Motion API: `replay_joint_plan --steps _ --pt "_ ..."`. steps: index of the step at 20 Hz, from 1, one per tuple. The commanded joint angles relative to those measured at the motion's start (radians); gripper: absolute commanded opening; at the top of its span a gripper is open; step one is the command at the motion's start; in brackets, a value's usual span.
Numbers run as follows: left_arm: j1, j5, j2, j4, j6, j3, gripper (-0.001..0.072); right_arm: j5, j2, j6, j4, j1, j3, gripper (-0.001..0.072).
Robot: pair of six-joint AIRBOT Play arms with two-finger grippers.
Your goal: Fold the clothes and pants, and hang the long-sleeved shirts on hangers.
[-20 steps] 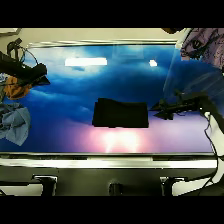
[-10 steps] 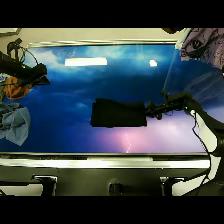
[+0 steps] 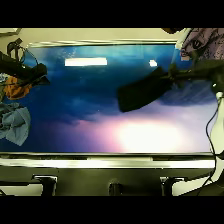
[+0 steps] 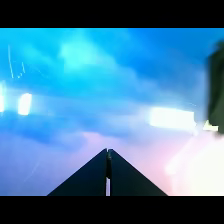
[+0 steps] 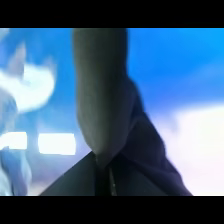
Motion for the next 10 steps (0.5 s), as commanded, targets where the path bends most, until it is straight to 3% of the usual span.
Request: replay_joint_plan --steps 1,6,10 --pt "0.0 -0.003 0.0 0.0 0.0 0.0 0.0017 0.01 0.002 0.129 -0.061 -0.091 0.167 0.0024" --pt "0.0 -0.01 0.0 0.0 0.0 0.0 0.0017 -0.002 0.024 0.182 -0.208 -0.291 0.232 0.0024" --pt "0.0 -0.01 0.0 0.0 0.0 0.0 0.0017 -0.124 0.027 0.21 -0.424 -0.444 0.219 0.0024"
